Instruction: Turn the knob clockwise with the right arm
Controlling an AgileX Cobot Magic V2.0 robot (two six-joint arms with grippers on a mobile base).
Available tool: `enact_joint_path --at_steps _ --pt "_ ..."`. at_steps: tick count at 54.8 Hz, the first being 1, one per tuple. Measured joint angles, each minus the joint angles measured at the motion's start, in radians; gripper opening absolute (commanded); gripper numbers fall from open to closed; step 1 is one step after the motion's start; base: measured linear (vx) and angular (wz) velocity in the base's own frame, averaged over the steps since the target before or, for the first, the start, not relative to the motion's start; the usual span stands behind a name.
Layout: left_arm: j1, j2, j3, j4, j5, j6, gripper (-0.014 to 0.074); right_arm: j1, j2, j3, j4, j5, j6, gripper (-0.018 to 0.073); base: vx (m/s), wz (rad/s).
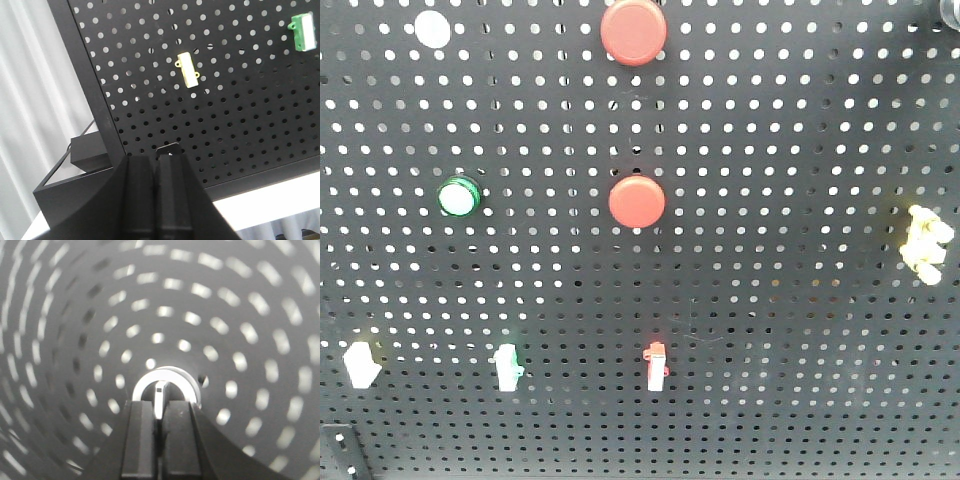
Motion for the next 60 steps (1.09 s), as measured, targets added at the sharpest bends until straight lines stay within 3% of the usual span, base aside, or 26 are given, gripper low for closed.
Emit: enact_joint_path --at_steps 27,39,51,60 --pt "0.0 0.0 0.0 0.0 0.0 0.0 -0.0006 0.0 0.025 0.011 0.216 0.005 0.692 -0.0007 0.0 0.0" --pt "0.0 0.0 0.0 0.0 0.0 0.0 -0.0006 0.0 0.025 0.011 0.221 0.003 0.775 -0.0007 0.0 0.0" --pt "0.0 0.0 0.0 0.0 0.0 0.0 -0.0006 0.0 0.006 0.015 0.223 0.0 0.771 -0.0007 0.0 0.0" --pt "0.0 0.0 0.0 0.0 0.0 0.0 -0.0006 -0.001 -0.055 0.008 0.168 -0.064 0.768 -0.0007 0.0 0.0"
